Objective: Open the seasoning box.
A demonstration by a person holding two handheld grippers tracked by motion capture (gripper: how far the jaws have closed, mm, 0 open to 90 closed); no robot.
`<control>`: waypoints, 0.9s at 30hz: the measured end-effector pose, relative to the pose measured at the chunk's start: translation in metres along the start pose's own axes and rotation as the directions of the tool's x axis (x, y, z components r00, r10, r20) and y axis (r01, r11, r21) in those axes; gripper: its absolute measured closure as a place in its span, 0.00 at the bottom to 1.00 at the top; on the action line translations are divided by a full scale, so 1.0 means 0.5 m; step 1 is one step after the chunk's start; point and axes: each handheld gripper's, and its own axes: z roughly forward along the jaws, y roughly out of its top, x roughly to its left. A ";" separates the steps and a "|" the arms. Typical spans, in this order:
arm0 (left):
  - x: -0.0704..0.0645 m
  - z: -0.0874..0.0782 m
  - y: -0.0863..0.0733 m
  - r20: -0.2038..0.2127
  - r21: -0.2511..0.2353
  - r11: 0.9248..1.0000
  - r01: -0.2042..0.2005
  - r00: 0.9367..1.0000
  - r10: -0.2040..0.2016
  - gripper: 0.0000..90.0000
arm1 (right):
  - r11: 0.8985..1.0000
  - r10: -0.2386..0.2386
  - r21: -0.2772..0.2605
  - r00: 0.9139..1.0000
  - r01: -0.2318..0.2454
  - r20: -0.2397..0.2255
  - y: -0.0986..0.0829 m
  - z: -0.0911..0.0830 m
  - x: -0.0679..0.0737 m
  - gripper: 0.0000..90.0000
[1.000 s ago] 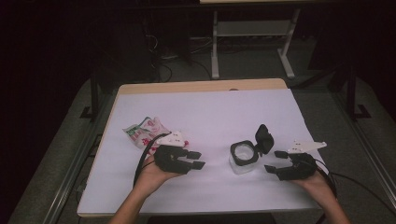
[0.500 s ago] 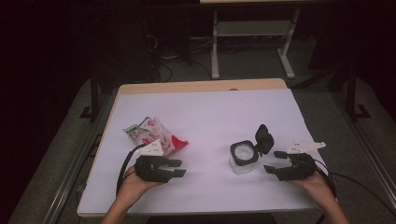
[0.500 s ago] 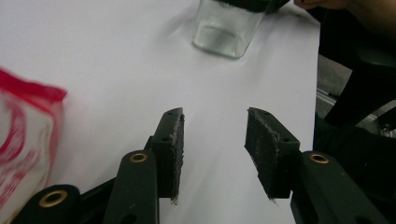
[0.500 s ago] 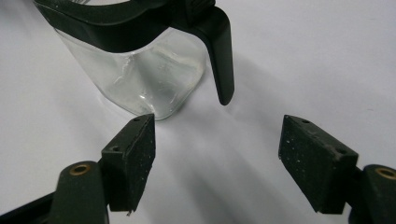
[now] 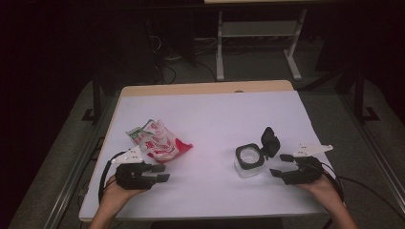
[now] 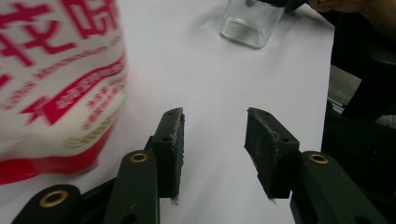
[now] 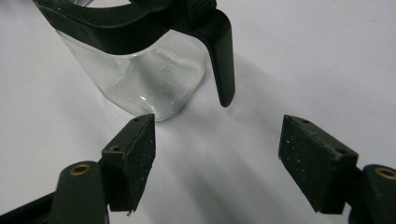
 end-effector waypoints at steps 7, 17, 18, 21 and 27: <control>0.029 -0.046 -0.010 -0.049 -0.033 0.999 0.027 0.998 -0.028 0.63 | 1.000 -0.012 0.004 1.000 0.012 -0.002 0.003 0.002 0.004 0.30; 0.049 -0.087 -0.017 -0.111 -0.046 0.998 0.043 0.993 -0.048 0.63 | 1.000 -0.013 0.002 1.000 0.013 -0.001 0.000 0.001 0.001 0.30; 0.051 -0.090 -0.018 -0.114 -0.052 0.998 0.047 0.992 -0.053 0.63 | 1.000 -0.010 0.002 1.000 0.010 0.000 0.000 0.001 0.001 0.30; 0.058 -0.099 -0.020 -0.120 -0.048 0.998 0.047 0.991 -0.052 0.63 | 1.000 -0.011 0.005 1.000 0.011 0.002 -0.001 0.002 0.000 0.30; 0.071 -0.114 -0.027 -0.131 -0.056 0.997 0.057 0.989 -0.064 0.62 | 1.000 -0.009 0.005 1.000 0.009 0.002 0.000 0.002 0.001 0.30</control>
